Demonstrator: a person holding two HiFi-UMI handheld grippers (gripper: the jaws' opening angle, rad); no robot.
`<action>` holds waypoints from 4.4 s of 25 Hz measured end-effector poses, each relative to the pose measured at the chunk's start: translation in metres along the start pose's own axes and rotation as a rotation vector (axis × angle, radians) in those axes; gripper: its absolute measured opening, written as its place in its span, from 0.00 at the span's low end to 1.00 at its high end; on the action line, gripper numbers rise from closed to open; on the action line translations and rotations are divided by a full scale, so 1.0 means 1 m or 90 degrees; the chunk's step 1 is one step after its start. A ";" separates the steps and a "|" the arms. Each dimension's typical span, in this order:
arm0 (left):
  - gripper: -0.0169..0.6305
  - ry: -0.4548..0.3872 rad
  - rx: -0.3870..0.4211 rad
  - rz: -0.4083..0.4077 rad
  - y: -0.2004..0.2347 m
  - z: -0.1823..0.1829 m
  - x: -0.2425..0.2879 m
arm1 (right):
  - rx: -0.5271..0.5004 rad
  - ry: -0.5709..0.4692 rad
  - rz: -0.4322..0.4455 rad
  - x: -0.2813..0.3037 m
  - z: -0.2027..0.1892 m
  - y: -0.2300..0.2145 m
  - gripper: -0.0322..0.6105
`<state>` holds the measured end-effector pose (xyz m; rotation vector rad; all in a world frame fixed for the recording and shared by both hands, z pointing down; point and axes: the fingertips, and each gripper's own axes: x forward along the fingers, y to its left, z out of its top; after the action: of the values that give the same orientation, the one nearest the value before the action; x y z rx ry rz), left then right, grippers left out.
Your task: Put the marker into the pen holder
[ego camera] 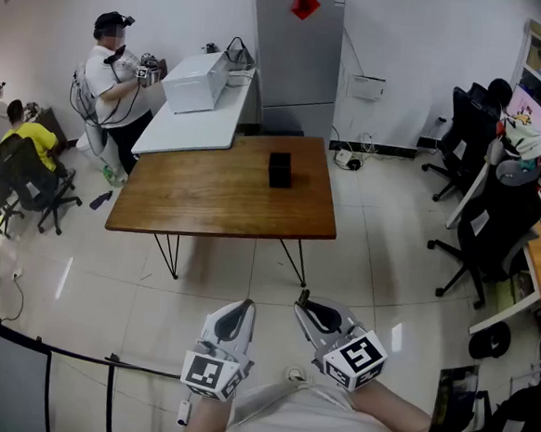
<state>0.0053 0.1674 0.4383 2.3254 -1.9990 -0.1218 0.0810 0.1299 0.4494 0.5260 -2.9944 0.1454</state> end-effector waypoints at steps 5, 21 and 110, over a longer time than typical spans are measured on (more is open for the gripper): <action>0.05 0.012 0.004 -0.006 0.026 0.002 0.064 | 0.021 -0.003 0.000 0.037 0.009 -0.058 0.11; 0.05 0.029 -0.015 -0.094 0.198 0.006 0.271 | 0.073 0.017 -0.083 0.234 0.030 -0.218 0.11; 0.05 0.098 -0.116 -0.175 0.312 -0.010 0.393 | -0.008 0.056 -0.235 0.369 0.011 -0.339 0.05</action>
<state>-0.2412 -0.2678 0.4763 2.3963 -1.5257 -0.1292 -0.1484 -0.3120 0.5060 1.0263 -2.7522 0.1162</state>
